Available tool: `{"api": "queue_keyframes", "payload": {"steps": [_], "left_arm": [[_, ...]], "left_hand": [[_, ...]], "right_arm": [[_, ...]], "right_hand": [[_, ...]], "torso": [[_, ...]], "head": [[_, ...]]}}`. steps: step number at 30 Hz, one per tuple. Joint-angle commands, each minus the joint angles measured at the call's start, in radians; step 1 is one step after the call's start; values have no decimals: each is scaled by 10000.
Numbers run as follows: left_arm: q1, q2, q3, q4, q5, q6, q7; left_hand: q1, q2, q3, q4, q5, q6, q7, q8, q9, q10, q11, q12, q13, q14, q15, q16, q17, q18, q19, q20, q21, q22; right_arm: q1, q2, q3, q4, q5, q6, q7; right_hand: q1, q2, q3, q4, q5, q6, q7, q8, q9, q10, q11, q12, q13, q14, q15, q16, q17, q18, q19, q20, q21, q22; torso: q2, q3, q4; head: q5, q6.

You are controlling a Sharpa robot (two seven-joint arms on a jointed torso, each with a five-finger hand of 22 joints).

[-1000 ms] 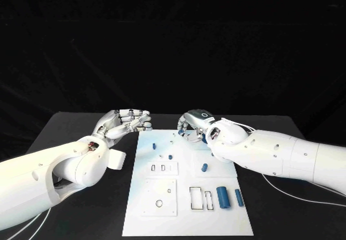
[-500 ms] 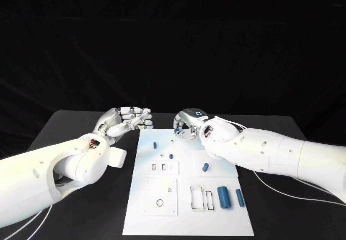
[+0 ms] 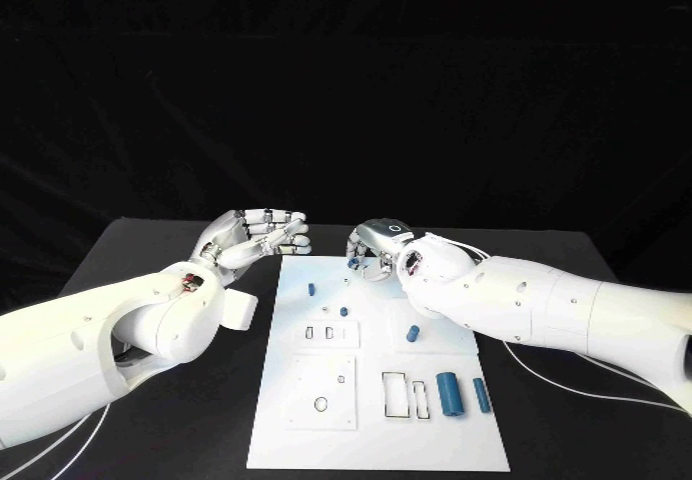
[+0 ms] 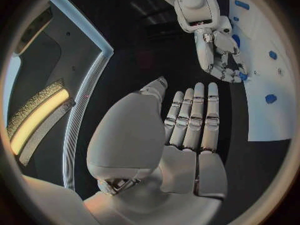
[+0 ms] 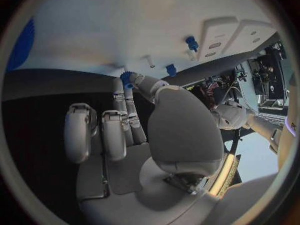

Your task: Assemble the parts on the task board

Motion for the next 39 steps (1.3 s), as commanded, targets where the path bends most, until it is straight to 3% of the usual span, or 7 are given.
{"api": "queue_keyframes", "payload": {"steps": [1, 12, 15, 17, 27, 33, 39], "left_arm": [[47, 30, 11, 0, 1, 181, 52], [70, 37, 11, -15, -1, 183, 50], [73, 37, 11, -15, -1, 185, 49], [75, 37, 11, -17, -1, 184, 48], [85, 19, 10, -17, -3, 166, 40], [90, -13, 10, -36, -2, 173, 38], [92, -64, 9, -90, 1, 188, 39]], "left_hand": [[59, -65, 72, -1, -50, -89, 253, -41, -6, 0, 46, -31, -14, -44, 16, 7, 15, 130, 80, -5, 59, 12], [60, -65, 79, -2, -52, -92, 255, -43, -6, -2, 48, -39, -14, -47, 17, 7, 23, 129, 80, -6, 62, 12], [60, -66, 81, -3, -53, -93, 256, -44, -6, -2, 48, -41, -14, -48, 18, 7, 25, 129, 80, -6, 62, 12], [60, -66, 81, -3, -53, -93, 256, -44, -6, -2, 48, -41, -14, -48, 18, 7, 25, 129, 80, -6, 62, 12], [61, -68, 87, -5, -54, -97, 258, -46, -6, -3, 50, -48, -14, -51, 19, 6, 32, 129, 79, -6, 64, 12], [64, -69, 93, -8, -53, -101, 259, -49, -7, -6, 51, -53, -15, -55, 20, 5, 38, 128, 78, -7, 65, 12], [64, -69, 93, -8, -53, -101, 259, -49, -7, -6, 51, -53, -15, -55, 20, 5, 38, 128, 78, -7, 65, 12]], "right_arm": [[-18, 29, 0, -12, -16, 372, 128], [-37, 81, -4, -106, -15, 455, 109], [-41, 130, -6, -183, -10, 357, 131], [-43, 156, -7, -216, -8, 302, 148], [-46, 148, -14, -208, -28, 306, 155], [-42, -349, -14, 266, -43, 100, 73], [38, -1525, 55, 1410, 430, -200, -28]], "right_hand": [[-47, 19, 3, 41, 29, -84, -1, -26, 1, 72, -128, -12, 12, 667, 13, 38, 450, -96, -66, 34, -30, 15], [-157, -99, 6, 72, 28, -247, 59, -113, 32, -53, -72, -105, -2, 661, 56, 38, 434, -82, -109, 70, -79, -35], [-273, -243, 56, 120, -1, -596, 239, -329, 4, -450, 91, -287, -83, 647, 193, 34, 405, -48, -226, 162, -213, -204], [-448, -528, -20, 183, -5, -1052, 417, -627, -60, -1155, 308, -290, -265, 578, 383, -61, 177, 34, -474, 329, -499, -576], [-297, -667, -860, 199, -120, -1567, 435, -1038, -45, -2212, 422, -110, -574, 320, 479, -522, -772, 303, -1175, 480, -1463, -1725], [-216, -599, -1056, 225, -11, -1493, 436, -1033, -5, -2217, 412, 27, -591, 312, 467, -557, -839, 306, -1157, 468, -1513, -1749], [-162, -574, -1163, 289, 223, -1383, 462, -1050, 35, -1909, 385, 383, -541, 385, 446, -438, -610, 212, -870, 448, -1237, -1332]], "torso": [[1, -1, -7], [0, -2, 1], [-1, -8, 4], [3, -8, 1], [7, -12, -4], [1, -2, -49], [-20, 26, -132]], "head": [[6, -28], [12, -32], [10, -16], [15, -7], [19, -4], [-7, 13], [-44, 58]]}}
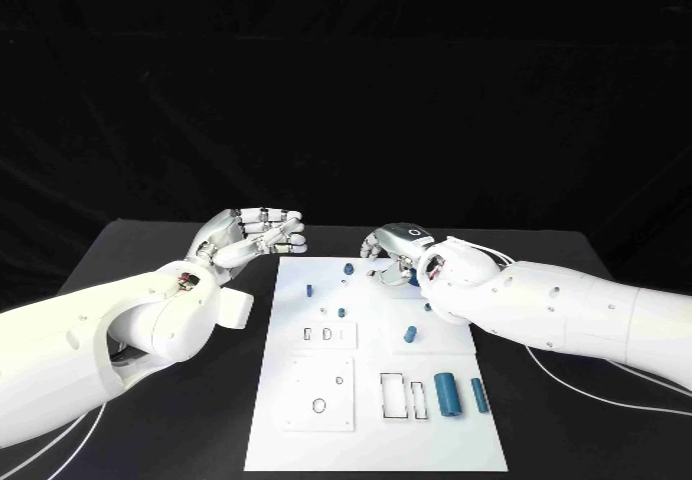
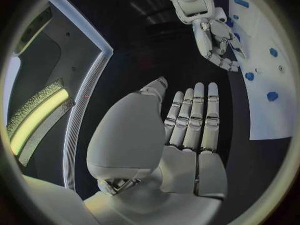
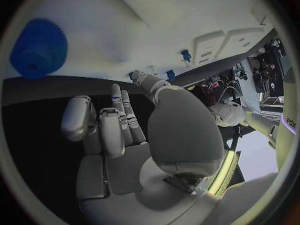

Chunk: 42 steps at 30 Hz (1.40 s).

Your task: Assemble the parts on the task board

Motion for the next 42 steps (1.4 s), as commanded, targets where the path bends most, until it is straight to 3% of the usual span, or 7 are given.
{"api": "queue_keyframes", "payload": {"steps": [1, 3, 4, 8, 13, 21, 42], "left_arm": [[38, -17, 12, -21, 1, 171, 59], [38, -27, 11, -43, 2, 173, 59], [37, -32, 11, -51, 2, 175, 61], [37, -51, 10, -85, 5, 170, 75], [35, -50, 8, -141, 8, 171, 87], [34, -46, 6, -179, 9, 186, 86], [32, -52, 5, -194, 9, 197, 81]], "left_hand": [[64, -69, 66, 20, -53, -65, 295, -49, -6, -6, 51, -43, -15, -55, 20, 5, 15, 129, 78, -7, 66, 14], [64, -69, 66, 20, -53, -65, 295, -49, -6, -6, 51, -43, -15, -55, 20, 5, 15, 129, 78, -7, 66, 14], [64, -69, 66, 20, -53, -65, 295, -49, -6, -6, 51, -43, -15, -55, 20, 5, 15, 129, 78, -7, 66, 14], [67, -76, 76, 15, -54, -70, 296, -52, -6, -4, 52, -53, -14, -66, 23, 0, 27, 128, 78, -8, 70, 14], [67, -76, 78, 14, -54, -69, 295, -52, -5, -3, 52, -54, -14, -67, 23, 0, 28, 128, 78, -8, 70, 14], [67, -76, 78, 14, -54, -69, 295, -52, -5, -3, 52, -54, -14, -67, 23, 0, 28, 128, 78, -8, 70, 14], [72, -76, 87, 10, -53, -64, 291, -49, -3, 8, 49, -54, -12, -72, 22, -2, 36, 128, 79, -9, 74, 14]], "right_arm": [[83, -510, 51, 524, 435, -235, -78], [127, -849, 87, 768, 616, -148, -149], [141, -983, 104, 845, 701, -100, -180], [202, -1430, 159, 994, 1145, 204, -332], [265, -1795, 192, 961, 1726, 725, -516], [288, -1975, 203, 708, 2165, 1498, -684], [247, -1756, 202, 248, 2754, 1845, -456]], "right_hand": [[67, -70, -100, 49, 108, 82, 4, -76, 15, 302, -18, 268, 80, 385, -2, 131, 142, 18, 178, 4, 154, 233], [-42, -186, -227, 133, 169, 89, -32, -113, 25, 542, -72, 505, 169, 416, -41, 196, 258, -21, 295, -25, 292, 431], [-246, -402, -771, 243, 870, -12, -57, -212, 29, 651, -102, 716, 269, 427, -71, 233, 311, -45, 350, -58, 362, 546], [694, 254, -4199, 667, 955, -354, -52, -364, 165, 795, -144, 1824, 976, 315, -89, 31, -132, -277, 1004, -125, 1220, 1722], [2272, 235, -5914, 2478, 1050, -861, -71, -114, 501, 633, -232, 5219, 3619, 483, -207, 324, 400, -420, 1344, -203, 1689, 2405], [2194, 410, -5896, 2469, 1218, -1215, 69, 403, 846, 1531, -129, 11125, 9621, 807, -56, 1085, 2123, -653, 1944, -39, 2394, 3355], [2251, 782, -5457, 2430, 1634, -708, -80, 777, 927, 2537, -248, 12471, 11247, 890, -129, 1246, 2552, -747, 2191, -82, 2667, 3706]], "torso": [[-23, 37, -100], [-27, 51, -125], [-33, 54, -143], [-28, 69, -172], [-32, 101, -170], [-19, 72, -161], [-18, 59, -181]], "head": [[-13, 43], [-39, 70], [-29, 82], [4, 91], [26, 96], [26, 60], [17, 24]]}}
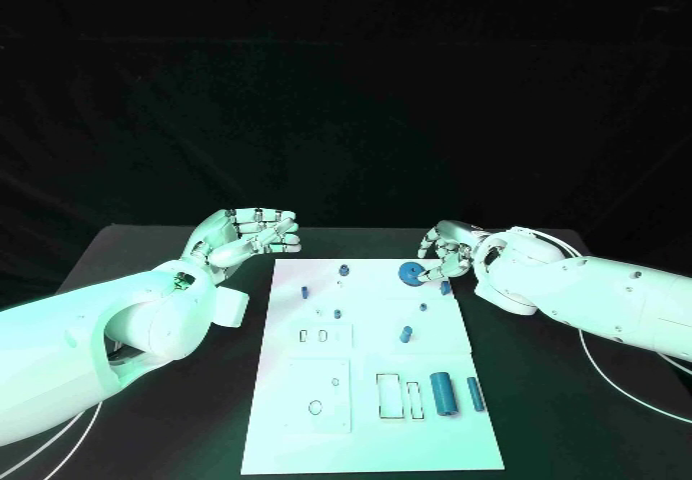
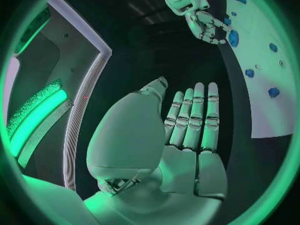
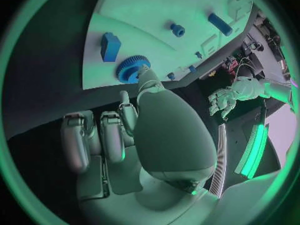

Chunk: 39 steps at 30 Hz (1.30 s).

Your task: Assemble the parts on the task board

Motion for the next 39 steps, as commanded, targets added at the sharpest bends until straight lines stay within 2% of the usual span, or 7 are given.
{"api": "queue_keyframes", "payload": {"steps": [1, 6, 10, 26, 27, 33, 39], "left_arm": [[29, 9, 8, 18, 7, 168, 79], [29, 9, 8, 17, 7, 174, 72], [29, 7, 8, 13, 7, 174, 67], [29, -6, 8, 9, 7, 178, 47], [29, -6, 8, 9, 7, 180, 46], [29, -6, 8, 6, 7, 192, 31], [29, -7, 8, -1, 7, 196, 18]], "left_hand": [[33, -36, 60, -18, -53, -65, 291, -49, -3, 8, 49, -54, -12, -72, 22, -2, 10, 129, 79, -9, 35, 16], [33, -36, 60, -18, -53, -65, 291, -49, -3, 8, 49, -54, -12, -72, 22, -2, 10, 129, 79, -9, 35, 16], [36, -36, 82, -22, -52, -57, 286, -44, 1, 26, 45, -60, -9, -79, 20, -5, 29, 130, 82, -11, 43, 16], [41, -34, 92, -25, -51, -56, 285, -43, 2, 29, 44, -64, -8, -81, 20, -5, 35, 130, 82, -12, 46, 17], [41, -34, 92, -25, -51, -56, 285, -43, 2, 29, 44, -64, -8, -81, 20, -5, 35, 130, 82, -12, 46, 17], [49, -27, 108, -30, -49, -55, 284, -43, 3, 33, 43, -69, -8, -84, 18, -6, 44, 130, 83, -13, 49, 17], [49, -27, 108, -30, -49, -55, 284, -43, 3, 33, 43, -69, -8, -84, 18, -6, 44, 130, 83, -13, 49, 17]], "right_arm": [[-28, 76, 3, -65, 282, 244, 189], [-86, 153, 2, -95, 403, 215, 274], [-105, 186, 2, -112, 449, 193, 304], [-220, 309, 0, -257, 335, 355, 277], [-224, 313, 0, -265, 310, 363, 273], [-241, 348, -2, -323, 49, 384, 257], [-262, 360, -4, -341, -285, 314, 279]], "right_hand": [[31, 113, 132, -12, 42, 103, -42, 38, -11, 101, -42, 91, 81, 928, -29, 46, 1931, -115, 792, 3, 40, 2299], [58, 188, 311, -10, 48, 208, -97, 36, -67, 227, -95, 202, 235, 937, -73, 59, 1969, -133, 839, -34, 89, 2360], [59, 209, 367, -8, 58, 241, -114, 32, -89, 262, -111, 232, 277, 938, -87, 61, 1974, -140, 858, -46, 108, 2383], [138, 269, 699, -24, 69, 411, -160, -3, -215, 462, -161, 396, 512, 947, -136, 74, 2012, -160, 911, -99, 163, 2450], [207, 272, 875, -28, -64, 465, -167, -31, -275, 477, -172, 408, 535, 948, -148, 77, 2020, -162, 914, -113, 167, 2456], [245, 191, 1154, -25, -148, 512, -163, -100, -384, 472, -171, 401, 545, 951, -151, 82, 2035, -165, 922, -123, 175, 2468], [276, 44, 1524, -32, -47, 564, -154, -179, -513, 469, -161, 392, 559, 950, -143, 81, 2032, -168, 930, -119, 183, 2479]], "torso": [[3, -1, -6], [4, 3, 20], [-3, -10, 26], [-10, -5, 6], [-10, -6, 7], [-4, -1, 9], [-7, 0, 13]], "head": [[-1, -9], [-6, -36], [-18, -52], [16, -107], [14, -108], [16, -109], [21, -112]]}}
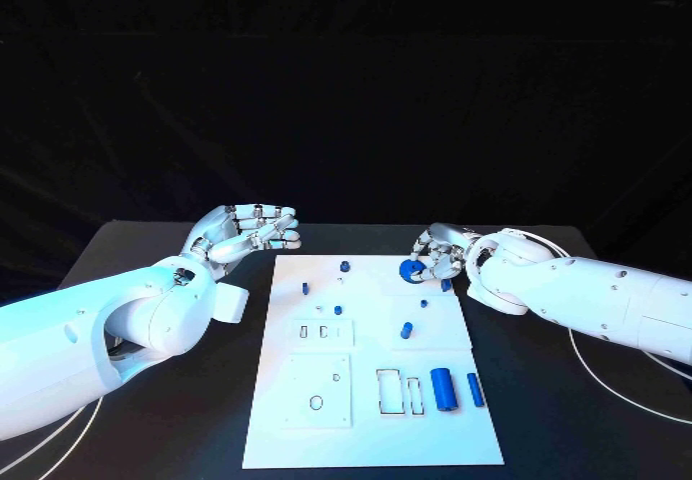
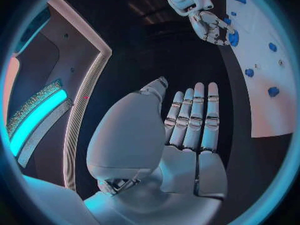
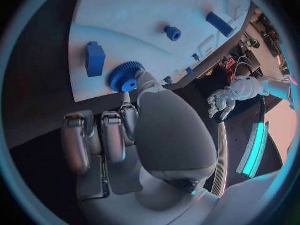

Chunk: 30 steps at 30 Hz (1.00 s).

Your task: Assemble the parts on the task board

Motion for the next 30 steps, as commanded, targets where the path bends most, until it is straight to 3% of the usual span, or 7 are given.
{"api": "queue_keyframes", "payload": {"steps": [1, 3, 6, 10, 14, 24, 30], "left_arm": [[29, 8, 8, 8, 7, 171, 35], [29, 8, 8, 7, 7, 173, 33], [29, 8, 8, 6, 7, 174, 32], [28, 10, 8, 2, 7, 177, 33], [28, 15, 8, -7, 7, 178, 30], [27, 47, 7, -22, 7, 183, 15], [27, 93, 7, -37, 7, 202, 6]], "left_hand": [[49, -27, 80, -2, -49, -55, 284, -43, 3, 33, 43, -69, -8, -84, 19, -6, 9, 130, 83, -13, 49, 17], [49, -27, 80, -2, -49, -55, 284, -43, 3, 33, 43, -69, -8, -84, 19, -6, 9, 130, 83, -13, 49, 17], [49, -27, 80, -2, -49, -55, 284, -43, 3, 33, 43, -69, -8, -84, 19, -6, 9, 130, 83, -13, 49, 17], [49, -27, 80, -2, -49, -55, 284, -43, 3, 33, 43, -69, -8, -84, 19, -6, 9, 130, 83, -13, 49, 17], [49, -27, 80, -2, -49, -55, 284, -43, 3, 33, 43, -69, -8, -84, 19, -6, 9, 130, 83, -13, 49, 17], [55, -14, 107, -5, -52, -55, 283, -43, 4, 39, 42, -79, -8, -89, 18, -8, 24, 129, 82, -15, 54, 17], [55, -14, 107, -5, -52, -55, 283, -43, 4, 39, 42, -79, -8, -89, 18, -8, 24, 129, 82, -15, 54, 17]], "right_arm": [[-53, 5, -25, -16, -515, 153, 61], [-60, -8, -26, 14, -571, 54, 133], [-67, -31, -26, 110, -602, -175, 269], [-72, -80, -25, 382, -684, -591, 435], [-57, -136, -23, 826, -1096, -1016, 384], [-4, 160, -19, 1819, -2171, -1766, -17], [-36, 589, -22, 2048, -2712, -2072, -192]], "right_hand": [[54, -170, 347, 1, 157, 123, 21, -72, -97, 80, -7, 46, 284, 913, -28, 46, 2044, -176, 947, -45, 73, 2502], [79, -236, 588, -2, 210, 186, 25, -93, -155, 114, -11, 68, 323, 915, -29, 49, 2051, -182, 964, -46, 90, 2521], [325, -304, 1426, -55, 168, 440, -11, -83, -271, 225, -47, 138, 441, 916, -66, 50, 2056, -205, 1023, -72, 150, 2590], [124, -541, 2277, -63, 314, 714, -61, -36, -368, 461, -86, 302, 672, 915, -103, 49, 2051, -220, 1064, -105, 191, 2635], [-81, -699, 2762, -135, 376, 845, -89, 11, -404, 602, -110, 402, 812, 921, -127, 56, 2069, -220, 1064, -128, 191, 2635], [-326, -812, 3222, -267, 401, 959, -131, 73, -424, 753, -148, 506, 967, 929, -161, 66, 2099, -220, 1064, -160, 191, 2635], [-421, -845, 3355, -324, 390, 980, -141, 88, -429, 806, -159, 543, 1021, 931, -172, 68, 2105, -220, 1064, -172, 191, 2635]], "torso": [[-3, -3, 6], [-3, -5, 6], [-4, -4, 0], [-5, -3, -6], [-12, -9, 5], [9, 6, 28], [-11, -21, 29]], "head": [[6, -3], [7, 4], [16, 14], [16, 28], [22, 49], [79, 54], [93, -16]]}}
